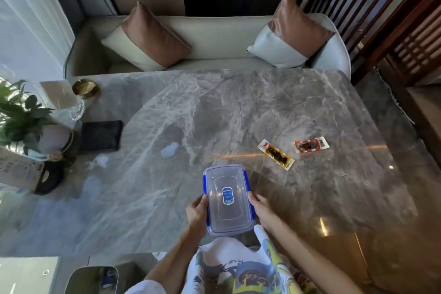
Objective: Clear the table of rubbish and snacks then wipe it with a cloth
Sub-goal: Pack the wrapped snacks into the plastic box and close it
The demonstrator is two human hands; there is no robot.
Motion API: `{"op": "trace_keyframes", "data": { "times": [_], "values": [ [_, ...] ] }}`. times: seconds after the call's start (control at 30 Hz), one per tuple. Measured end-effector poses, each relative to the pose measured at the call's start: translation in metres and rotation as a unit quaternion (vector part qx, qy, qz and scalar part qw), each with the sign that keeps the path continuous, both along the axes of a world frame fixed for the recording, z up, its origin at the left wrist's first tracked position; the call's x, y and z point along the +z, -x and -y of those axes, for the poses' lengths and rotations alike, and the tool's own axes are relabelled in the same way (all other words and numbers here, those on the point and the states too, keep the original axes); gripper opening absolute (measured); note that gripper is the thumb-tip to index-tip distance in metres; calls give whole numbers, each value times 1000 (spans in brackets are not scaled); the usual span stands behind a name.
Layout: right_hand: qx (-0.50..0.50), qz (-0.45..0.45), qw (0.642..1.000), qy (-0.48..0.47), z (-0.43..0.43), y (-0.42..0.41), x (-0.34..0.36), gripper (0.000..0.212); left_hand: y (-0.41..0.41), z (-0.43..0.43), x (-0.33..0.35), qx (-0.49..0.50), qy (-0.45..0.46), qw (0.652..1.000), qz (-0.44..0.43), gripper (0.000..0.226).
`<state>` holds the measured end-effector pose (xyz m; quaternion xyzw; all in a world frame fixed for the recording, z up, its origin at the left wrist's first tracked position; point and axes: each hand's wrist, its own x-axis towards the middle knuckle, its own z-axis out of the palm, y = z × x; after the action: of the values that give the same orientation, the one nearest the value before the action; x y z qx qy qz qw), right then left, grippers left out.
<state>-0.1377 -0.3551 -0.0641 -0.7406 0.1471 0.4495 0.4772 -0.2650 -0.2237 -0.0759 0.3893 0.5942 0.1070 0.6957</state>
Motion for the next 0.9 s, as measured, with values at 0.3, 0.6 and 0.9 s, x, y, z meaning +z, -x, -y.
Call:
{"op": "trace_keyframes", "data": {
  "times": [0.3, 0.6, 0.9],
  "values": [
    [-56, 33, 997, 46, -2, 0, -6, 42, -10, 11, 2, 15, -119, 984, -133, 31],
    [27, 11, 998, 50, 3, -8, -7, 48, -4, -10, -2, -63, -103, 982, -147, 24],
    [135, 124, 982, 40, -9, -17, 21, 42, -2, -10, 36, -174, -140, 960, -168, 60]
  ]
}}
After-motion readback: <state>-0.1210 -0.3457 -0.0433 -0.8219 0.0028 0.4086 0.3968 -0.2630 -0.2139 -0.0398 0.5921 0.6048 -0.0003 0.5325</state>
